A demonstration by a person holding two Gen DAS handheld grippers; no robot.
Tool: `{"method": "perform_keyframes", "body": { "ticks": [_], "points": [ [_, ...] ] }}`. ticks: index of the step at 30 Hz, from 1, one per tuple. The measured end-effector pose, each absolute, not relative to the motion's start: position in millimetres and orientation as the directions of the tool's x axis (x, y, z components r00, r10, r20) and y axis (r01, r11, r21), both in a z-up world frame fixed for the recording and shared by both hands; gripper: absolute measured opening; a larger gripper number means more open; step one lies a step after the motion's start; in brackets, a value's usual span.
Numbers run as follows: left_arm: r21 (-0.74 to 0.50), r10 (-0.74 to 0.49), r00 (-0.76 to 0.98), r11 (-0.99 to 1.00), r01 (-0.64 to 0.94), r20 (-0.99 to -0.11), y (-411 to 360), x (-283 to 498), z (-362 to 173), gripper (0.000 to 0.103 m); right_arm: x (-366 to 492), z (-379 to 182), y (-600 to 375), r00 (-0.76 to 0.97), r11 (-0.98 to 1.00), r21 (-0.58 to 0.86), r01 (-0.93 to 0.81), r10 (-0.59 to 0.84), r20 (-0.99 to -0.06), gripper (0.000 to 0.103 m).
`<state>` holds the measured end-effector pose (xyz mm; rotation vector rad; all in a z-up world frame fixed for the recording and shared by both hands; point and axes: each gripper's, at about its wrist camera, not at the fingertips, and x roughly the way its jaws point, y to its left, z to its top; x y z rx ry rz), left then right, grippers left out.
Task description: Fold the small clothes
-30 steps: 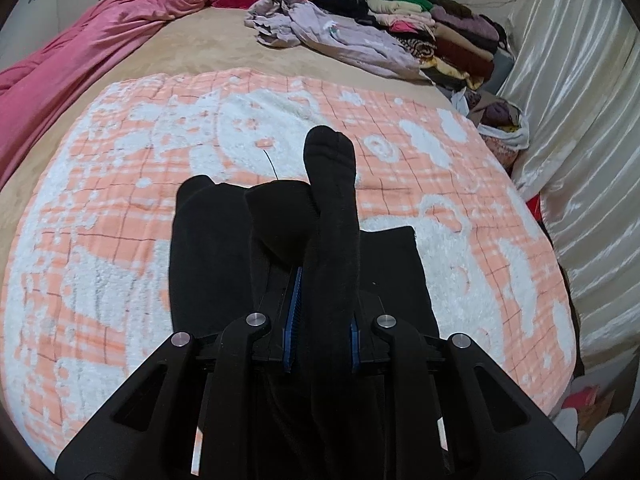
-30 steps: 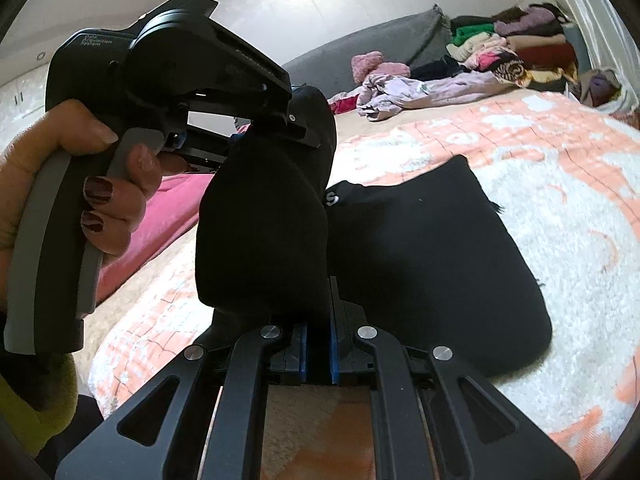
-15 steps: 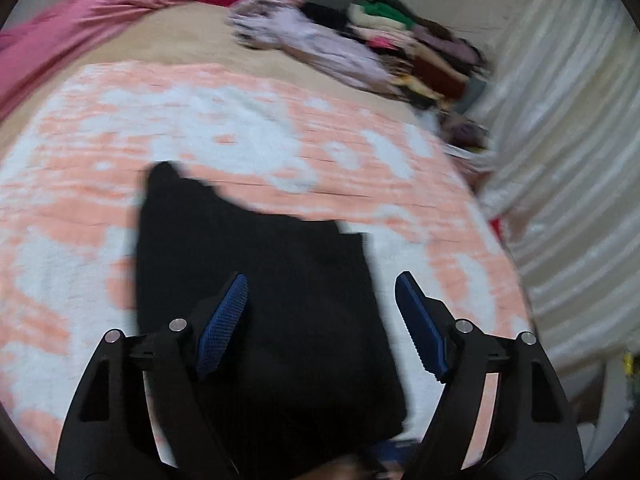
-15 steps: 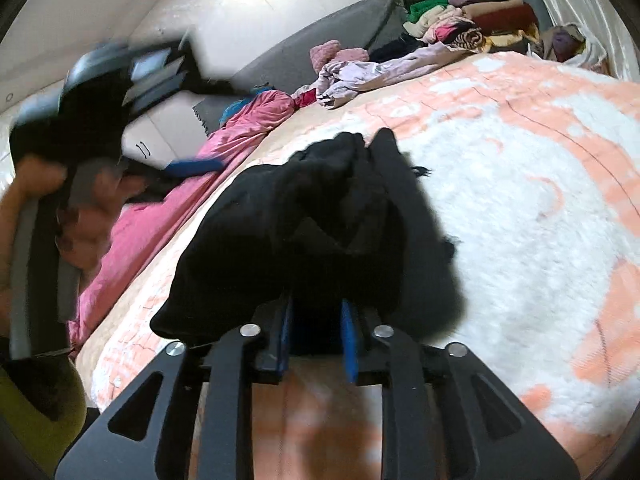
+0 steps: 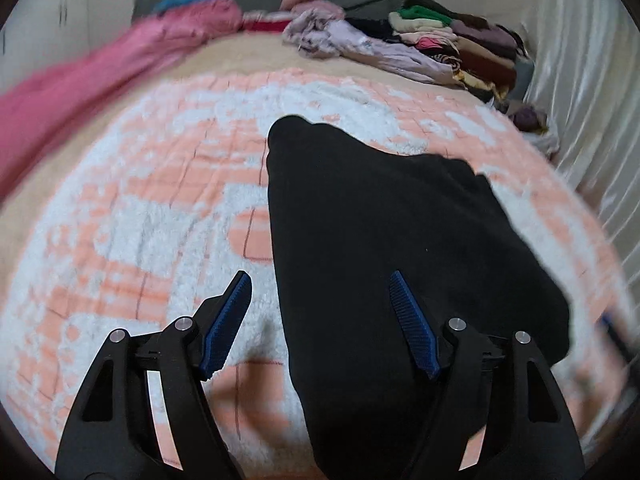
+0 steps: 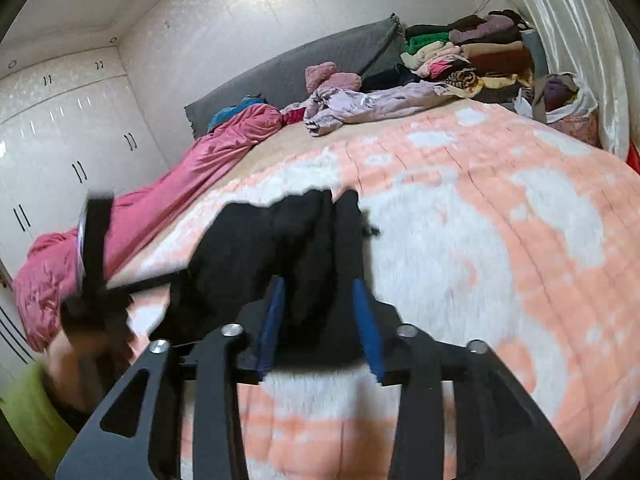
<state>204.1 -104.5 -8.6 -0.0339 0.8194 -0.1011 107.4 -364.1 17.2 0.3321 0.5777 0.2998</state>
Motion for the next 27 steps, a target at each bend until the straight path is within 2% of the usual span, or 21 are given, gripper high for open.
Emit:
{"method": "perform_keyframes", "body": {
  "ticks": [4, 8, 10, 14, 22, 25, 27],
  "points": [
    [-0.068, -0.119, 0.694, 0.993, 0.101, -0.71, -100, 202, -8, 0.062, 152, 31, -358, 0.715, 0.864, 0.444, -0.24, 0.466, -0.521, 0.043],
    [-0.067, -0.142, 0.687, 0.989, 0.135, -0.713, -98, 202, -5, 0.062, 196, 32, -342, 0.658, 0.886, 0.389, -0.253, 0.452, -0.602, 0.047],
    [-0.065, -0.155, 0.686, 0.986, 0.155, -0.711, -97, 202, -5, 0.062, 216, 26, -339, 0.62, 0.885, 0.408, -0.225, 0.453, -0.64, 0.048],
    [-0.081, -0.19, 0.688, 0.979, 0.188, -0.7, -94, 203, -8, 0.063, 242, 16, -336, 0.581, 0.891, 0.418, -0.178, 0.438, -0.686, 0.053],
    [-0.143, -0.259, 0.689, 0.964, 0.223, -0.677, -85, 206, -12, 0.067, 280, -11, -332, 0.493, 0.888, 0.447, -0.112, 0.44, -0.75, 0.054],
    [-0.157, -0.271, 0.698, 0.962, 0.225, -0.662, -83, 203, -11, 0.069, 282, -14, -329, 0.494, 0.888, 0.446, -0.113, 0.44, -0.75, 0.043],
    [-0.181, -0.286, 0.692, 0.958, 0.222, -0.663, -80, 203, -12, 0.069, 278, -10, -326, 0.5, 0.882, 0.454, -0.128, 0.453, -0.738, 0.027]
  ]
}}
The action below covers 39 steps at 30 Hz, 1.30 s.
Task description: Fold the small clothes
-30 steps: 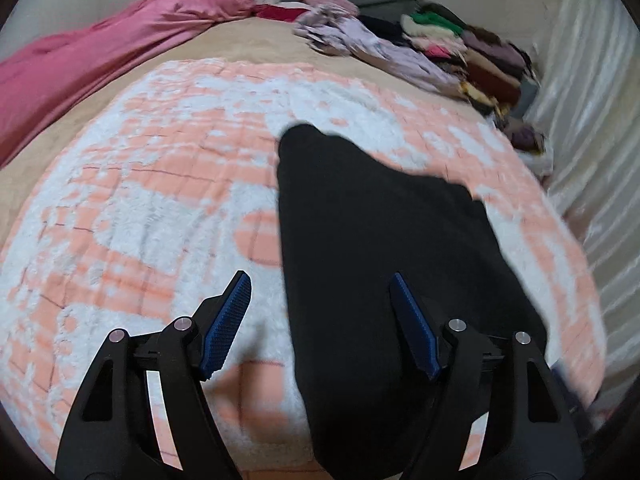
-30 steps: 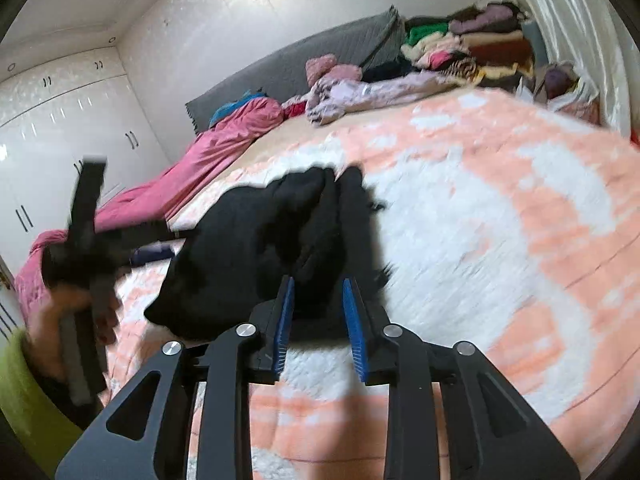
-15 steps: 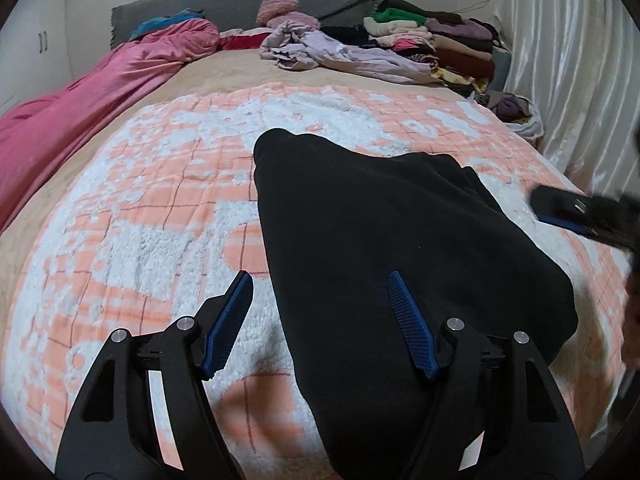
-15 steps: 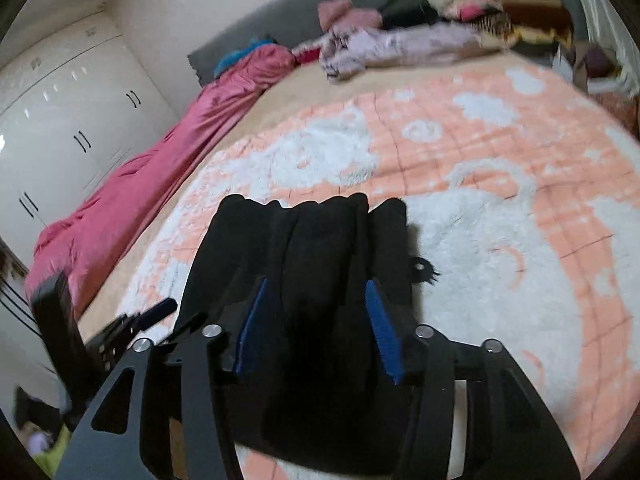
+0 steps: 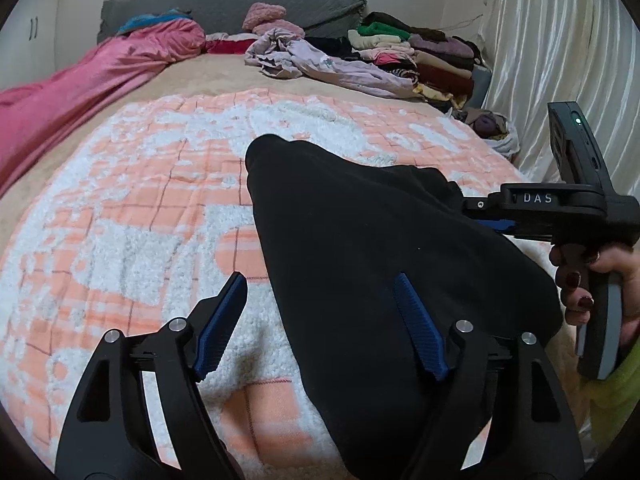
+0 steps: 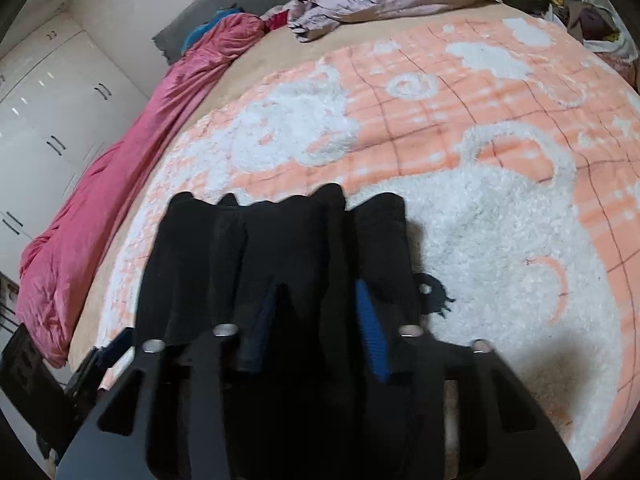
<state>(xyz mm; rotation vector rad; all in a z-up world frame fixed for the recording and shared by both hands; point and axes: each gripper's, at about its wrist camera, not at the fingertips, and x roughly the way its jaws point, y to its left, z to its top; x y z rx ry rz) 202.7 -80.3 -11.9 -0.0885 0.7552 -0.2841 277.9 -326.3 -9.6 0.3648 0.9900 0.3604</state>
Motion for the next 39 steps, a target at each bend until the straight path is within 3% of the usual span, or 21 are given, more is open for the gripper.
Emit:
{"method": "perform_keyframes", "body": {
  "ticks": [12, 18, 29, 33, 39],
  "points": [
    [-0.199, -0.299, 0.691, 0.954, 0.223, -0.659, -77, 200, -11, 0.072, 281, -15, -319, 0.481, 0.872, 0.467, -0.143, 0.474, -0.737, 0.029],
    [-0.211, -0.306, 0.685, 0.952, 0.222, -0.661, -76, 198, -11, 0.072, 271, -6, -313, 0.521, 0.89, 0.419, -0.179, 0.446, -0.727, 0.017],
    [-0.249, -0.363, 0.678, 0.932, 0.264, -0.639, -78, 194, -1, 0.072, 251, 33, -328, 0.63, 0.906, 0.362, -0.217, 0.414, -0.657, 0.013],
    [-0.256, -0.397, 0.661, 0.917, 0.305, -0.637, -89, 191, 0, 0.072, 255, 32, -338, 0.634, 0.933, 0.308, -0.188, 0.354, -0.688, 0.013],
    [-0.242, -0.381, 0.634, 0.924, 0.297, -0.673, -94, 195, -11, 0.077, 273, -12, -344, 0.561, 0.947, 0.297, -0.12, 0.312, -0.767, 0.014]
  ]
}}
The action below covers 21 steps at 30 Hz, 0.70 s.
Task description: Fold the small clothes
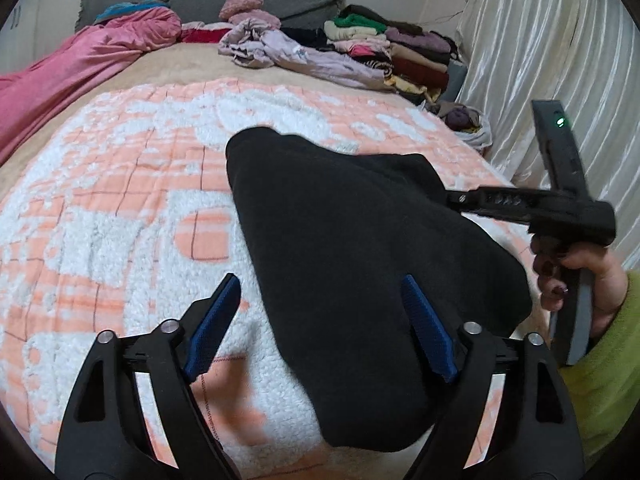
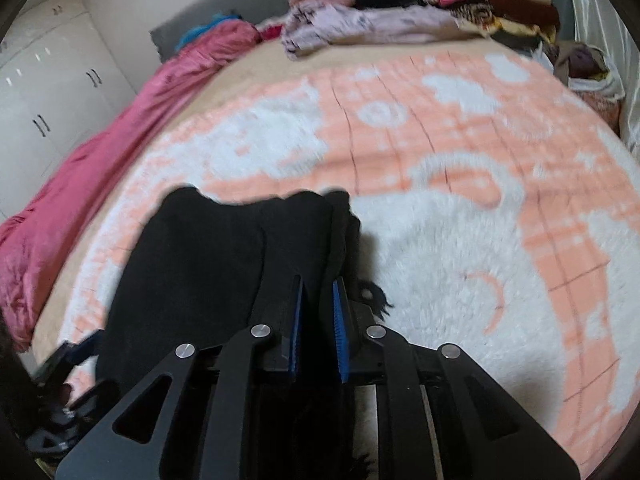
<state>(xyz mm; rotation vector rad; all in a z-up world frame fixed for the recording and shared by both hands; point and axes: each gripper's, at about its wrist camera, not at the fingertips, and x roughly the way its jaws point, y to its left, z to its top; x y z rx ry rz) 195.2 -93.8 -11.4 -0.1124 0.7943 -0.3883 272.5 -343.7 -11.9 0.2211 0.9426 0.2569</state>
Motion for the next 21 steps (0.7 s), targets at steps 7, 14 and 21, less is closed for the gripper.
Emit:
{"method": "perform_keyframes", "body": {
  "ticks": [7, 14, 21],
  "points": [
    [-0.262, -0.393, 0.628, 0.919, 0.295, -0.671, -90, 195, -15, 0.076, 264, -9, -347, 0.599, 0.948, 0.292, -0.126, 0.308, -0.739, 0.021],
    [-0.279, -0.408, 0.623, 0.913, 0.298, -0.668, -89, 191, -14, 0.076, 212, 24, -367, 0.663, 0.92, 0.356, -0.166, 0.371, -0.65, 0.034],
    [-0.283, -0.409, 0.619, 0.912, 0.296, -0.67, -89, 185, -16, 0.076, 164, 21, -360, 0.616, 0.87, 0.425, -0.249, 0.481, -0.624, 0.041]
  ]
}}
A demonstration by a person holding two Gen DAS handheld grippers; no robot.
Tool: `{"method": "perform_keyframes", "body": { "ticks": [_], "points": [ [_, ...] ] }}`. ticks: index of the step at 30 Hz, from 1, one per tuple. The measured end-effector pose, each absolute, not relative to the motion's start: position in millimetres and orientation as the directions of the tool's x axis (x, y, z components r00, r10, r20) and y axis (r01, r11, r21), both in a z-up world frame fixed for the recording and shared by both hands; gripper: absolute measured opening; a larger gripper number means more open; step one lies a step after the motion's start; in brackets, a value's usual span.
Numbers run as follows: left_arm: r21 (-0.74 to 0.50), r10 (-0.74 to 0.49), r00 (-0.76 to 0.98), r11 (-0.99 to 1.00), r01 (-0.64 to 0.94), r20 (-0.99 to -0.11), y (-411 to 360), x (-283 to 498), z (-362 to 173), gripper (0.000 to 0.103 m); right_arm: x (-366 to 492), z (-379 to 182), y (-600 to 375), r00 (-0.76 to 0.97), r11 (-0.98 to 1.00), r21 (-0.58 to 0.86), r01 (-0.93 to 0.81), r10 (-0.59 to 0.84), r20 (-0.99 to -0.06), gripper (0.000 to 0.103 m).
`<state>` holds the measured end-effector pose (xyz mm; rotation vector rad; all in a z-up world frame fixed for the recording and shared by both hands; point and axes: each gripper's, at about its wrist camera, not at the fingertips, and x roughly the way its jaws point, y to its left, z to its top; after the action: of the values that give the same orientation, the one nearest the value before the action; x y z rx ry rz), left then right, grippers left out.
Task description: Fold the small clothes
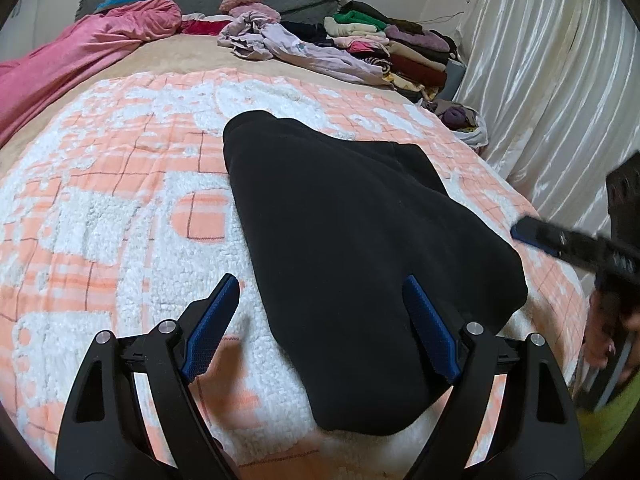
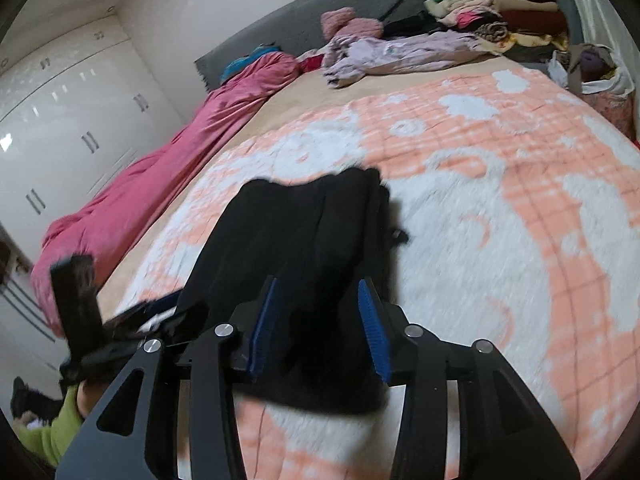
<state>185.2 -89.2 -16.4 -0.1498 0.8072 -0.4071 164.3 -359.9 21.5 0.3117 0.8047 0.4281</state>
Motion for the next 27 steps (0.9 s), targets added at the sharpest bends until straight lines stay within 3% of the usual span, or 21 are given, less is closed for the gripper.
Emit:
{"method": "perform_keyframes", "body": {
  "ticks": [7, 8, 9, 12, 14, 18, 23, 27],
  "points": [
    [-0.285, -0.406, 0.615, 0.913, 0.29, -0.676, -88, 185, -21, 0.076, 165, 3, -345, 0.562, 0.849, 0.466, -0.248, 0.518, -0.645, 0.041],
    [-0.285, -0.406, 0.614, 0.913, 0.29, -0.677, -89, 185, -21, 0.077, 167, -2, -346, 0.553, 0.845, 0.48, -0.234, 0.522, -0.649, 0.034],
    [-0.291, -0.411, 0.613, 0.911, 0.291, -0.674, -88, 185, -22, 0.077, 170, -6, -347, 0.541, 0.836, 0.498, -0.23, 0.535, -0.649, 0.017],
    [-0.29, -0.419, 0.614, 0.908, 0.304, -0.669, -90, 182, -20, 0.072, 167, -6, -349, 0.543, 0.834, 0.504, -0.225, 0.537, -0.646, 0.014],
    [-0.287, -0.431, 0.615, 0.902, 0.324, -0.661, -95, 178, -17, 0.067, 159, 1, -351, 0.566, 0.862, 0.456, -0.222, 0.495, -0.659, 0.014],
    [-0.209, -0.39, 0.623, 0.915, 0.345, -0.679, -110, 173, -18, 0.068, 154, -5, -346, 0.57, 0.904, 0.365, -0.222, 0.424, -0.704, 0.015],
    [-0.272, -0.409, 0.582, 0.91, 0.312, -0.702, -103, 180, -28, 0.073, 154, -18, -341, 0.581, 0.915, 0.342, -0.212, 0.4, -0.709, 0.019],
    [-0.251, -0.399, 0.59, 0.914, 0.32, -0.701, -104, 178, -27, 0.073, 153, -15, -337, 0.594, 0.93, 0.304, -0.205, 0.365, -0.716, 0.023]
  ]
}}
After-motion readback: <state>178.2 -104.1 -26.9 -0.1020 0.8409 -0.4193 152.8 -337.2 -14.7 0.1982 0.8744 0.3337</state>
